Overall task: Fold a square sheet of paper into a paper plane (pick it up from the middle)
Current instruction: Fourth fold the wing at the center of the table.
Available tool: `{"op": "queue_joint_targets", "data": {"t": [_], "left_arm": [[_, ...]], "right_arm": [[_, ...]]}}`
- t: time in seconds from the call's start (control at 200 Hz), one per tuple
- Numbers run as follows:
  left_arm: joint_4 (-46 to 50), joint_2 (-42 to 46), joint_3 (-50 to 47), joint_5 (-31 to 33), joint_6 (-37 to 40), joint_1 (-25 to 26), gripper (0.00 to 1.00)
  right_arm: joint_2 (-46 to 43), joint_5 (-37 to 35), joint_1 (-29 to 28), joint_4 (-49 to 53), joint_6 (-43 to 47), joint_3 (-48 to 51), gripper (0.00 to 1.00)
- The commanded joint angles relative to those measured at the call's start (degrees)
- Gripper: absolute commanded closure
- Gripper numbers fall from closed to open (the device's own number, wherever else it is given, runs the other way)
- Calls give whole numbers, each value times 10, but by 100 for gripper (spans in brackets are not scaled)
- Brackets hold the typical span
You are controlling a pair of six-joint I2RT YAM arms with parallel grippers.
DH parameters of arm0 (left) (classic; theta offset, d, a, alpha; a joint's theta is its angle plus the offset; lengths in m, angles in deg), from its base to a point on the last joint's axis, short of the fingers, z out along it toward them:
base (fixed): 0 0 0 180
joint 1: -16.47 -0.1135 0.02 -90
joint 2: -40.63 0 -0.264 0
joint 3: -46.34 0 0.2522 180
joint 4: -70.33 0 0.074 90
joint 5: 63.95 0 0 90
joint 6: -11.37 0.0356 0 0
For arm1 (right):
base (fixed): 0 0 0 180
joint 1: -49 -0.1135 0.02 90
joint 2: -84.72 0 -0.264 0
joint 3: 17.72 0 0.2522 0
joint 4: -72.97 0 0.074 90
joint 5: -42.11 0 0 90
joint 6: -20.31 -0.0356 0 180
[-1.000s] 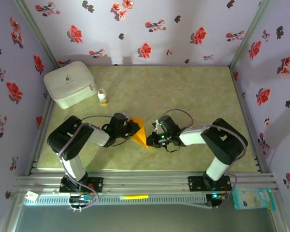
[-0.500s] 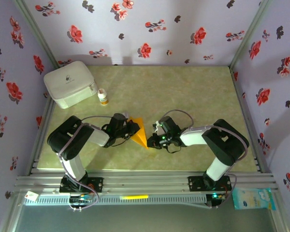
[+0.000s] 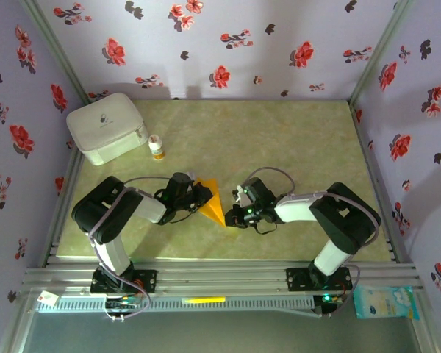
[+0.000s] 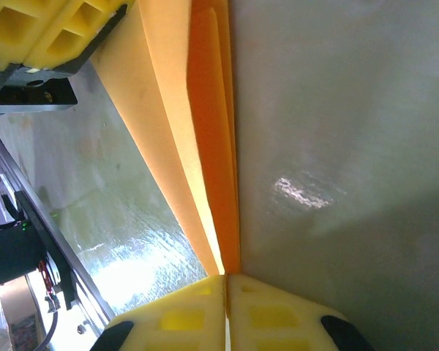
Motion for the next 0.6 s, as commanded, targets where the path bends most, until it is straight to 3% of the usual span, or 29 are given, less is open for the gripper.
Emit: {"op": "queue_joint_targets", "data": {"t": [0.0,0.595], "left_arm": [[75,-20,-22,33,2,-8,100],[73,-22,-22,33,1,-8,100]], "right_arm": [[1,1,-3,71,16,11,93],[-7,-40,-7,193,88,-16,91]]}}
